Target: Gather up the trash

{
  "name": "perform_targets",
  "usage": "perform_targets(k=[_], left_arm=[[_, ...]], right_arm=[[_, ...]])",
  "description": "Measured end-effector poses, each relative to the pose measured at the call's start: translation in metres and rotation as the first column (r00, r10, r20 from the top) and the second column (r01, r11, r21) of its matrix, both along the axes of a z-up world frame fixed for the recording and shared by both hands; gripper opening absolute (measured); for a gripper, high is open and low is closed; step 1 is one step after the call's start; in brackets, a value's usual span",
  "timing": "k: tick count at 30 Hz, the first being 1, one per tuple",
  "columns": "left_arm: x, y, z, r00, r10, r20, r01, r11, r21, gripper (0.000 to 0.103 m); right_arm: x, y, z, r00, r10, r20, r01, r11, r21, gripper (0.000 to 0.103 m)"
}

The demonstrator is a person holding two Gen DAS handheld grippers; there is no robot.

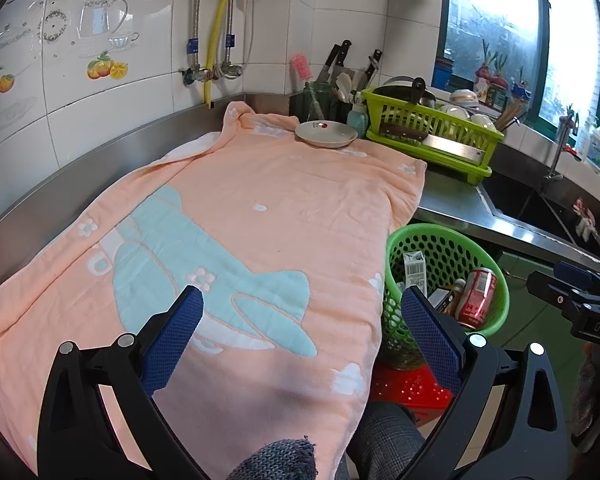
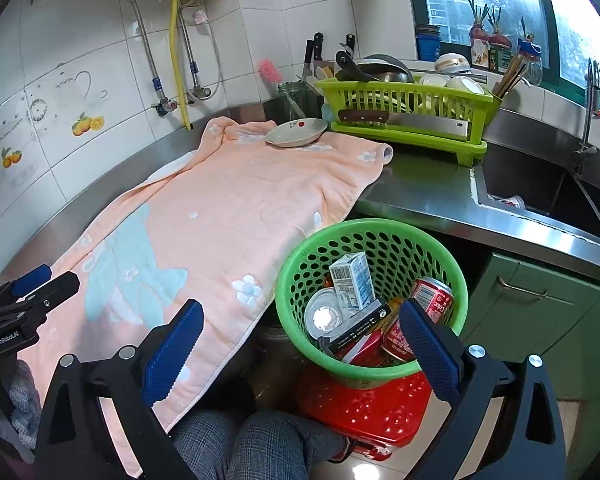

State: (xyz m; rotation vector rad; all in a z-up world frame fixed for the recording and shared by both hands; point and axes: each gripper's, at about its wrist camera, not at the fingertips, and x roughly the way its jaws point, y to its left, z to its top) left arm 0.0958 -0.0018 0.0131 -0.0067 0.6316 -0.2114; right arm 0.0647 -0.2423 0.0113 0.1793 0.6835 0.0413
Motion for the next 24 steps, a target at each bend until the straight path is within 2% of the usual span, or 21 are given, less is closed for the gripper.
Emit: perform_targets(k=[24], left_arm=[[0.0038,-0.0036,-0.004,1.0,0.003,-0.009,-0.003,1.0,0.001,0.098]], right_arm=[[0.0043,0.002,-0.0039,1.0,0.003,-0.008,-0.003,1.0,-0.001,0.095]])
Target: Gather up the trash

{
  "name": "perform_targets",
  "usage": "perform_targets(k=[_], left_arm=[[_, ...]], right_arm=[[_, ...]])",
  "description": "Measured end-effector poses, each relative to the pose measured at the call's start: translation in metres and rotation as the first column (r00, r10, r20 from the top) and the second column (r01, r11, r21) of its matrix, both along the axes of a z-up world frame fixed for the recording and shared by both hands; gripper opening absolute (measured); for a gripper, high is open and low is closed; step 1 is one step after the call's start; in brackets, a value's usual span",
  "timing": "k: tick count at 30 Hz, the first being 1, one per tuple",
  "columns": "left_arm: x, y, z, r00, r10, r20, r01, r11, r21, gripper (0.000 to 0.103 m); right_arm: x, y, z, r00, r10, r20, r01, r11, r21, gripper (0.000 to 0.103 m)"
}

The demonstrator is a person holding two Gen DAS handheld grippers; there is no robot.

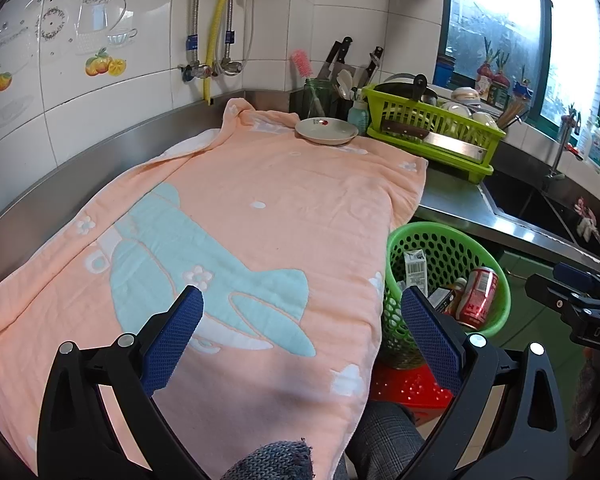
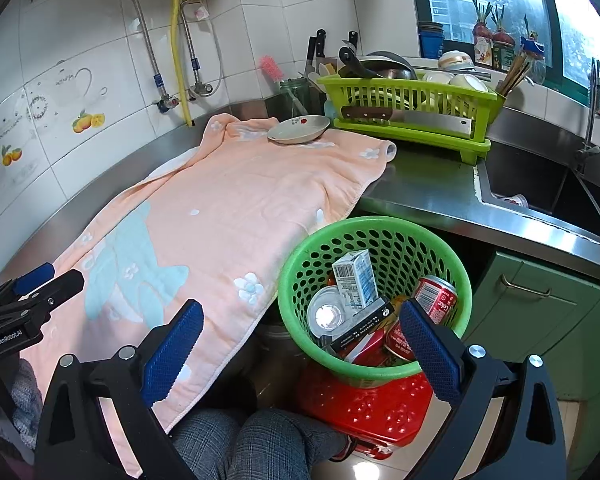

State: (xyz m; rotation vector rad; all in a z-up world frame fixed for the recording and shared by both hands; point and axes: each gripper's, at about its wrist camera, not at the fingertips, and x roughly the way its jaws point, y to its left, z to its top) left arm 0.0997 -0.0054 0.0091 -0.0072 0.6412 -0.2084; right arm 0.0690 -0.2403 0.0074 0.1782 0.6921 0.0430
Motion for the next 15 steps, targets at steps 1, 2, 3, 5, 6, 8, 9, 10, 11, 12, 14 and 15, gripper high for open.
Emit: perform_targets(k=[1,2,3,5,6,8,9,10,11,12,14,15], left_arm=[[0.0002,0.0004,0.0002,1.0,-0.002,-0.001,0.002,1.0,0.0,0.098],[0.0003,0.0004,0.0,1.0,-0.002,-0.002,0.002,1.0,0.0,0.098],[0.0005,0.0005,0.0001,1.0,0.0,-0.003,0.0,1.0,0.0,0.098],[0.0007,0.0005,-0.0001,1.0,0.0,-0.004,0.0,1.0,-0.002,0.098],[0.001,0.0008,-0.0001,1.0,0.001,-0.003,-0.001,1.0,-0.002,0.098],[0.0007,0.0007,-0.0001,1.0,0.002,-0.001,-0.002,1.0,-0.002,0.098],[0.0011,0.0007,-0.0003,1.0,0.004,0.0,-0.004,1.0,-0.002,0.098],[0.0007,0.0006,-0.0005,1.0,0.007,0.0,-0.007,1.0,-0.003,0.098],[0.0005,0.0006,-0.0008,1.0,0.008,0.0,-0.008,1.0,-0.005,0.098],[0.0007,0.0004,-0.0012,1.0,0.008,0.0,-0.008,1.0,-0.005,0.098],[0.0002,0.0006,-0.0013,1.0,0.011,0.001,-0.011,1.0,-0.004,0.098],[-0.0001,0.0005,-0.0012,1.0,0.01,0.001,-0.01,1.0,-0.007,0.098]], right_arm=[[-0.0001,0.0008,0.0004,1.0,0.0,0.0,0.0,1.0,0.0,0.095],[0.0,0.0008,0.0004,1.0,0.002,0.0,-0.002,1.0,0.0,0.095],[0.0001,0.0007,0.0002,1.0,0.002,0.0,-0.002,1.0,-0.001,0.095],[0.0,0.0011,0.0004,1.0,0.002,0.001,-0.002,1.0,-0.001,0.095],[0.0002,0.001,0.0002,1.0,0.003,0.0,-0.003,1.0,0.001,0.095],[0.0003,0.0013,0.0002,1.0,0.002,0.001,-0.002,1.0,-0.002,0.095],[-0.0001,0.0021,0.0003,1.0,-0.001,0.002,0.001,1.0,-0.002,0.095],[-0.0001,0.0018,0.0,1.0,-0.002,0.002,0.002,1.0,0.0,0.095],[0.0,0.0018,-0.0003,1.0,-0.002,0.002,0.002,1.0,0.003,0.095],[-0.0007,0.0016,-0.0002,1.0,-0.002,0.003,0.002,1.0,0.002,0.095],[-0.0007,0.0013,-0.0001,1.0,-0.004,0.003,0.004,1.0,0.002,0.095],[-0.0005,0.0013,-0.0003,1.0,-0.001,0.002,0.001,1.0,0.004,0.095]])
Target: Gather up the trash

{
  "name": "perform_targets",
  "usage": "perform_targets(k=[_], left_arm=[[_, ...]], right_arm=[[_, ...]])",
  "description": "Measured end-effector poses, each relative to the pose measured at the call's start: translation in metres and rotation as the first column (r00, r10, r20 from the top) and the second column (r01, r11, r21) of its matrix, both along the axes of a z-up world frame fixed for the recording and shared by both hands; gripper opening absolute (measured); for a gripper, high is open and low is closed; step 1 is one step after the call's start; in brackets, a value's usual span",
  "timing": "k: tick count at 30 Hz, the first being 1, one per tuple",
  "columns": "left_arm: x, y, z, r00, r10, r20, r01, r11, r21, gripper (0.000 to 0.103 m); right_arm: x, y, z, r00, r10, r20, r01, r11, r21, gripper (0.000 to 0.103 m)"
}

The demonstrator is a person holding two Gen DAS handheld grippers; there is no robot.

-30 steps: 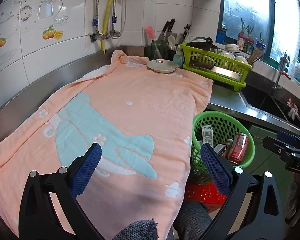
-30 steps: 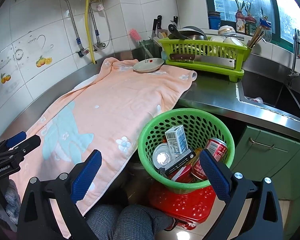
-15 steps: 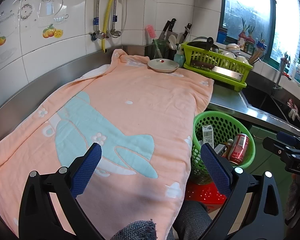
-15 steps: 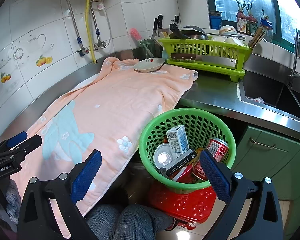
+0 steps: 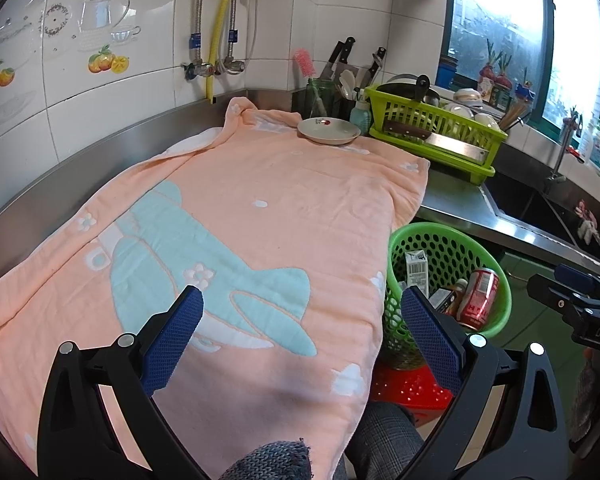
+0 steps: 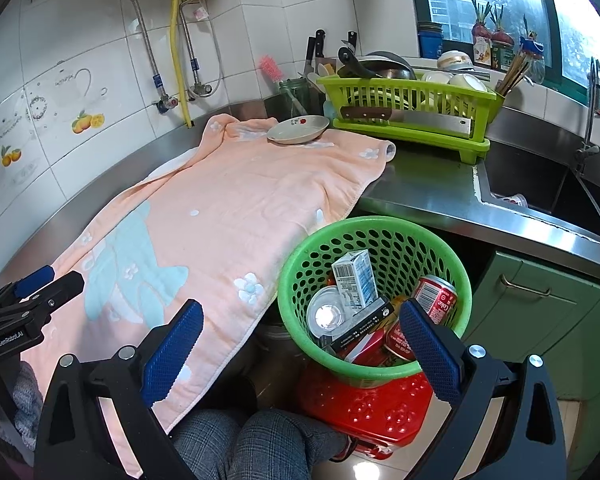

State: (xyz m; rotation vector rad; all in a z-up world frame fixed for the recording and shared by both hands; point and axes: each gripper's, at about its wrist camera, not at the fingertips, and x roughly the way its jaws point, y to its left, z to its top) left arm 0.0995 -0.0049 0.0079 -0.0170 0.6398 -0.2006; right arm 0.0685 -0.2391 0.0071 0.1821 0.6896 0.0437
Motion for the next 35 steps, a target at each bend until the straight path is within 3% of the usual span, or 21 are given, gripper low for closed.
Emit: perform_targets(k=[35], left_arm=[[-0.0047,-0.0003,0.0035,0.999,0.025,0.023,-0.025,1.0,-0.015,0.098]], right_arm=[[0.0005,0.0084,-0.001,1.0,0.001,-0.007,-0.001,1.0,0.0,0.095]])
